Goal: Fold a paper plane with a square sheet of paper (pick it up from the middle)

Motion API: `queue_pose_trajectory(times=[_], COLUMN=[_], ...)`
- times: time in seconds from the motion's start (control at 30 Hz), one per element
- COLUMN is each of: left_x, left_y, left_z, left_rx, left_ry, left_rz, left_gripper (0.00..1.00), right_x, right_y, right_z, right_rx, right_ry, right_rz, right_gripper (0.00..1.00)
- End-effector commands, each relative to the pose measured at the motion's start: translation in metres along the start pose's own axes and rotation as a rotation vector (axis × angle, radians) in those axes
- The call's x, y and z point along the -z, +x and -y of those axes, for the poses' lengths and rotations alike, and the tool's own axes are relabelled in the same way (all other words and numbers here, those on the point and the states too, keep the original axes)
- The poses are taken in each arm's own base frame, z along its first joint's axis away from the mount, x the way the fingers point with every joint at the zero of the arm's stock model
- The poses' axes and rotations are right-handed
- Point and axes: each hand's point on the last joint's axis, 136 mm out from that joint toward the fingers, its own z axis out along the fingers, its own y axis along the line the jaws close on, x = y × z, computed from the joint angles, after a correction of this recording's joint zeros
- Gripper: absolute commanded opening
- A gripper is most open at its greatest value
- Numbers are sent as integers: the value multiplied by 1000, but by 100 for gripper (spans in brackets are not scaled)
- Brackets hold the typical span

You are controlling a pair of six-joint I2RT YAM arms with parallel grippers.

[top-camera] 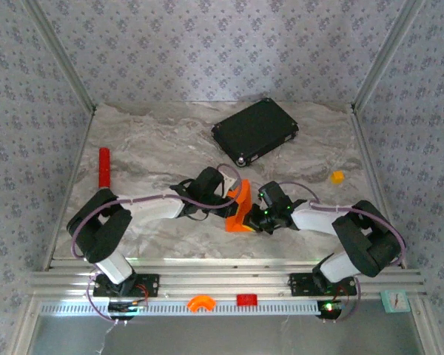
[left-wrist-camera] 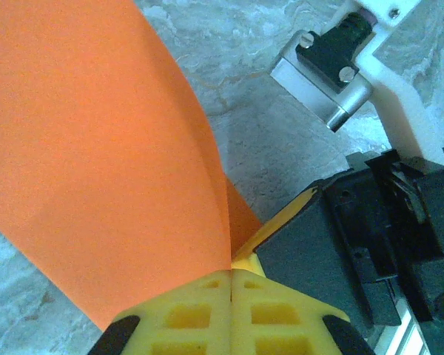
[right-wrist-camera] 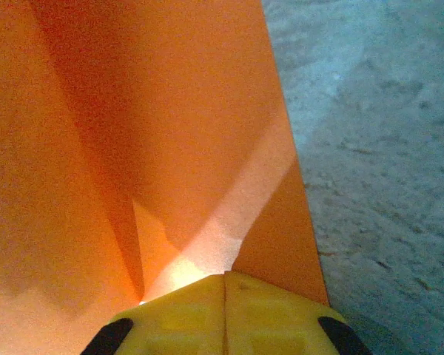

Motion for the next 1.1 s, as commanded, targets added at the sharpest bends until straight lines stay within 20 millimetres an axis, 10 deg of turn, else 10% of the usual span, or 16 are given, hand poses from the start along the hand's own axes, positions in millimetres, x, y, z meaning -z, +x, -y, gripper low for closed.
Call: queue_pose_trajectory(times=[0.0,0.67,1.07], left_x=[-4,-13,-9], left_y=[1,5,4], left_z=[7,11,17], left_rx=[-26,-27,-38], left_ry=[32,71,86], left_rz=[-47,-99,-96], left_gripper=[4,2,4], right_x=[5,55,18], right_y=[7,-59,-64], right_z=[26,-25,-28], right_rx=[2,-131,-181], right_ry=[119,-152,-117], right_rz=[-30,229,123], right_gripper=[8,41,39])
